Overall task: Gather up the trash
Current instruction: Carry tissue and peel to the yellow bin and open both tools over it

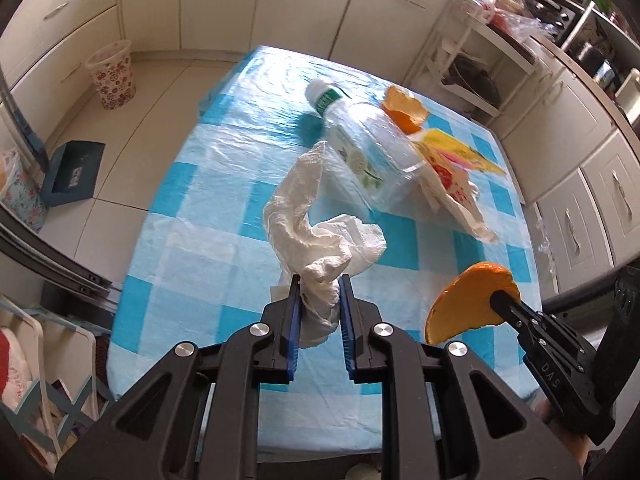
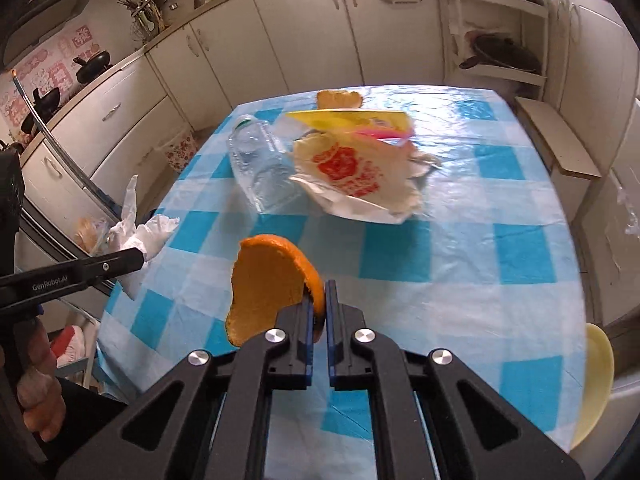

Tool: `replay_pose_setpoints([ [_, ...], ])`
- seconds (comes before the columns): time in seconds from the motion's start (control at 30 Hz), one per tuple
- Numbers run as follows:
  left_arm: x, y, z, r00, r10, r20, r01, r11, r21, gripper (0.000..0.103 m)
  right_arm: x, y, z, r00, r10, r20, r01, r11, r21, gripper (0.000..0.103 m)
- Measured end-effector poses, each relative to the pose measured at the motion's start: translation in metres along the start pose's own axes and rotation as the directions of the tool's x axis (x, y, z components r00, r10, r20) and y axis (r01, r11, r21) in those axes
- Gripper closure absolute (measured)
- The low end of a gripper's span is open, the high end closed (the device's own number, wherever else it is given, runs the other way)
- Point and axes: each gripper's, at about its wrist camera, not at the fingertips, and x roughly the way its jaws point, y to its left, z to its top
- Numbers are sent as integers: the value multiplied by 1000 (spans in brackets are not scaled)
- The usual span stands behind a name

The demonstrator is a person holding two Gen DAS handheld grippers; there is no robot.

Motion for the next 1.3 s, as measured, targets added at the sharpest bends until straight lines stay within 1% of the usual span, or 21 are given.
replay_pose_setpoints([
  [0.1,0,-30,-8,1000,-19,3,18,998,57,87,-13,-27,-18,1000,-8,10,8,998,68,97],
  [0.2,-2,-54,-16,999,-28,18,26,994,102,87,-25,-43,-25,999,-22,25,20,996,93,97],
  [0.37,0,-88,-23,999,-14,33,9,987,160,87,-51,-76,-35,996,-70,62,63,991,118,97],
  [0.57,9,-118,-29,1000,-1,31,-5,979,202,87,-75,-127,-46,991,-97,90,74,971,229,97],
  [0.87,18,-163,-42,998,17,52,-32,956,293,87,-96,-161,-57,985,-134,112,96,951,295,97],
  [0.97,18,-175,-44,998,3,58,-21,950,310,87,-101,-171,-60,976,-189,108,149,941,303,97],
  [1.07,20,-188,-46,998,-14,58,-5,945,326,87,-107,-184,-66,958,-270,95,229,923,309,97],
  [1.17,25,-203,-52,999,-32,41,16,938,346,87,-110,-201,-74,943,-328,66,288,897,334,97],
  [1.23,29,-215,-58,999,-46,25,34,932,362,87,-110,-214,-80,936,-350,40,313,879,359,97],
  [1.3,32,-229,-66,998,-66,7,58,922,383,87,-110,-227,-85,932,-362,20,328,864,382,94],
])
